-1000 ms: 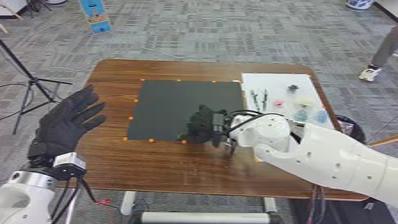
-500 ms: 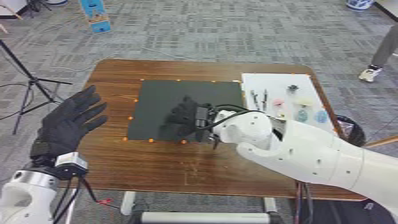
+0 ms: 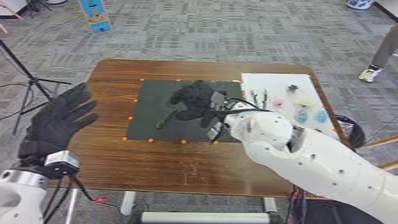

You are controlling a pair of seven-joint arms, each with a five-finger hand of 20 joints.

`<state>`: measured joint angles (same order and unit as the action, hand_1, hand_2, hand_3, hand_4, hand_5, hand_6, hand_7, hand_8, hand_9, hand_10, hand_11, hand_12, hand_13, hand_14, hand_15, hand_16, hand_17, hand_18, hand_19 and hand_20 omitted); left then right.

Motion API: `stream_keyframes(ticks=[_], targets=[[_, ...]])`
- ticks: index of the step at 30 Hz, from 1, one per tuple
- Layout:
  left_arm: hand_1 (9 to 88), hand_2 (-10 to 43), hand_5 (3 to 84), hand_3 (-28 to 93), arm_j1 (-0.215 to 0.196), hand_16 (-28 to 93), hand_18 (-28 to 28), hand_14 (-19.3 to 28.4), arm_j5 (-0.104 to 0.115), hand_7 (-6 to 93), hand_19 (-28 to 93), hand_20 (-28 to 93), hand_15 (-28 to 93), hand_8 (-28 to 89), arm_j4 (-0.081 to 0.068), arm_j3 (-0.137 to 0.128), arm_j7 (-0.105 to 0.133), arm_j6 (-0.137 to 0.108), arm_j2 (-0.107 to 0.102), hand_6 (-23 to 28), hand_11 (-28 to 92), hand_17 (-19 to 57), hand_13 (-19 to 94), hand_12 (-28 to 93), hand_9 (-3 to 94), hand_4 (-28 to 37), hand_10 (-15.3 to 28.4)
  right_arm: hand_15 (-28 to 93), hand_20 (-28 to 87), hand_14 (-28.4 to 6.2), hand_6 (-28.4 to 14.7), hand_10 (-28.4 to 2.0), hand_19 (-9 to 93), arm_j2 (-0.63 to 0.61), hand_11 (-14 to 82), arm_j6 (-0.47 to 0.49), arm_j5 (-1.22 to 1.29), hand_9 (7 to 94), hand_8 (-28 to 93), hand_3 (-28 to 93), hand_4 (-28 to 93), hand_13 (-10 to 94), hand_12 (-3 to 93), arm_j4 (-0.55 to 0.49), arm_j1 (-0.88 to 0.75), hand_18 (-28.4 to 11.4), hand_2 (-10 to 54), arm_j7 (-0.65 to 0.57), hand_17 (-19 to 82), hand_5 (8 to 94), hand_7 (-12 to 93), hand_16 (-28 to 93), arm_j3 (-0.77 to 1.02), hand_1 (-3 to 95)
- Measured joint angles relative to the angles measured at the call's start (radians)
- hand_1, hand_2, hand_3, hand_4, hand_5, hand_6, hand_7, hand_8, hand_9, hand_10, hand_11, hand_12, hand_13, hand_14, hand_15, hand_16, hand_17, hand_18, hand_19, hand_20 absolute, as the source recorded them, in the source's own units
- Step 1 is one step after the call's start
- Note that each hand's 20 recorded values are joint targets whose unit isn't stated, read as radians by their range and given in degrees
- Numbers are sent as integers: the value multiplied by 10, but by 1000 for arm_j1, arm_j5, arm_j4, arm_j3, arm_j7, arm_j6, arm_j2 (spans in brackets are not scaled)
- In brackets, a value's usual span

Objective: Arrange flowers

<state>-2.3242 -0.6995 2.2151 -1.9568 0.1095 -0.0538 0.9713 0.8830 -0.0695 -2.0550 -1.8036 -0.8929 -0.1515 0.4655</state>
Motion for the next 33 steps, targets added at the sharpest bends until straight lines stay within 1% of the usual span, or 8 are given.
stream_keyframes(ticks=[4,8,10,12,15,21,27,33], targets=[[270,-95,243,548,-48,40,243,143,-12,122,394,55,125,-71,16,-87,-43,39,23,37,88,-127,162,164,207,-283,110,834,552,-160,-32,-141,807,-8,608,-99,11,543,-124,804,-281,525,508,-2,-63,-223,-34,-168,233,571,183,480,34,196],[316,-65,229,403,-62,46,266,160,-28,98,397,27,43,-54,25,-158,-153,101,51,56,36,-159,126,154,179,-283,126,836,548,-159,-13,-140,805,8,607,-84,27,522,-120,867,-234,519,506,17,-137,-222,7,-188,226,455,179,470,100,261],[324,-62,225,374,-62,52,268,161,-41,98,403,17,27,-53,32,-182,-210,105,60,56,24,-165,119,153,174,-283,126,835,543,-156,-12,-138,807,19,597,-16,38,525,-119,873,-243,530,508,21,-177,-222,6,-152,230,397,170,448,147,283],[324,-61,223,373,-62,56,268,160,-47,102,405,13,23,-52,34,-186,-225,94,62,54,22,-167,117,155,171,-283,124,832,538,-151,-3,-131,814,28,564,83,45,540,-114,877,-248,548,517,22,-209,-224,1,-102,240,326,153,428,183,307],[323,-59,220,379,-66,60,263,158,-48,107,404,10,19,-55,34,-177,-197,47,61,47,22,-169,115,160,170,-283,119,831,534,-148,6,-127,826,38,526,215,54,555,-116,879,-244,564,538,22,-236,-227,-4,-47,251,258,155,417,201,335],[276,-87,241,516,-99,77,220,127,-34,138,387,43,47,-72,24,-152,-63,-95,51,23,66,-149,141,176,196,-283,94,835,531,-130,7,-122,865,42,488,260,56,630,-118,882,-220,608,497,3,-263,-232,12,-23,299,215,139,400,185,347],[230,-95,252,625,-109,67,217,128,44,143,384,67,82,-76,-15,-158,-7,-68,32,17,91,-132,161,170,215,-283,96,841,520,-123,7,-124,890,51,503,287,49,665,-117,891,-200,643,476,-15,-258,-235,36,-9,320,222,140,386,154,331],[231,-95,256,627,-79,65,220,129,192,148,389,67,89,-76,-89,-186,1,5,-44,20,94,-130,167,169,216,-283,98,845,517,-123,8,-125,901,99,506,300,25,670,-121,897,-188,648,470,11,-231,-238,47,-23,325,227,144,386,96,318]])
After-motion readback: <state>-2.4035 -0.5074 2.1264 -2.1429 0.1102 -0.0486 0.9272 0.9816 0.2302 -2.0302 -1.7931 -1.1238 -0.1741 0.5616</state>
